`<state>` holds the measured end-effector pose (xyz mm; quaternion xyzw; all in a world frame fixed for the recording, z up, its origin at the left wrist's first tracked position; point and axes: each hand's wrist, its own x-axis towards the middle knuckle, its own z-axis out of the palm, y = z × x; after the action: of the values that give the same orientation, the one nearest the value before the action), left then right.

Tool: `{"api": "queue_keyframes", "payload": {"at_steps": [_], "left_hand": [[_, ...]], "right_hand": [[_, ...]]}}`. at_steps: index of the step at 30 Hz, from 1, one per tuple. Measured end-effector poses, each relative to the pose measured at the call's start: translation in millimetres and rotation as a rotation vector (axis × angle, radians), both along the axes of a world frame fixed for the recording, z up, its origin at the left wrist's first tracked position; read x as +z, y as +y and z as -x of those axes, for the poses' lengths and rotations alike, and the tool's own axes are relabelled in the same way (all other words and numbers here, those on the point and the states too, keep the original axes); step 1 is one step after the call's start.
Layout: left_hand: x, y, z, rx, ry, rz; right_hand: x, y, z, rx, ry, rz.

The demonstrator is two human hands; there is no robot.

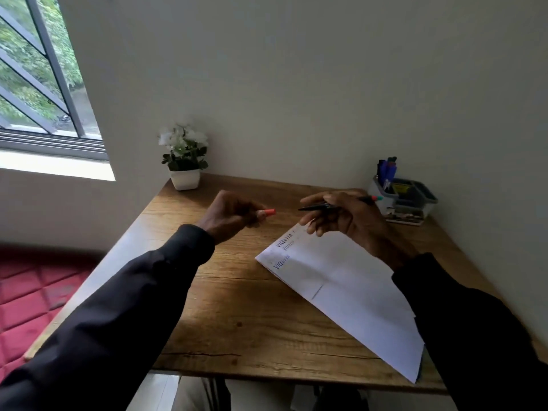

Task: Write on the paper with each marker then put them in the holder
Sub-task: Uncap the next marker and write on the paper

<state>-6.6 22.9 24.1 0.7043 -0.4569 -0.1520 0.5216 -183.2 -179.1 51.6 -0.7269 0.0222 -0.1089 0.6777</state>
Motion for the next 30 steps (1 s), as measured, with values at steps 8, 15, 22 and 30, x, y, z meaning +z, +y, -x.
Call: {"api": "queue_keyframes", "payload": {"at_steps": [8,15,22,30], "left_hand": [[-27.6,-16.3,-5.5,-0.132,0.002,-0.171],[-40.6,-19.8,-10.4,-0.179,0.039,-0.219],[-41.4,-19.6,-13.8,-0.22,0.072,-0.21],[-43.3,-24.2,-18.2,-0.236,0.1,-0.216]], "right_hand": [[-50.0,8.2,-8.3,-0.242,0.068,0.231],[-79.4,7.4,-13.9,-0.232,0.03,0.185],[-88.5,11.6,-12.9,-0.278,-0.02,0.299],[-90.5,9.6,-13.4,-0.286,-0.024,0.366]]}}
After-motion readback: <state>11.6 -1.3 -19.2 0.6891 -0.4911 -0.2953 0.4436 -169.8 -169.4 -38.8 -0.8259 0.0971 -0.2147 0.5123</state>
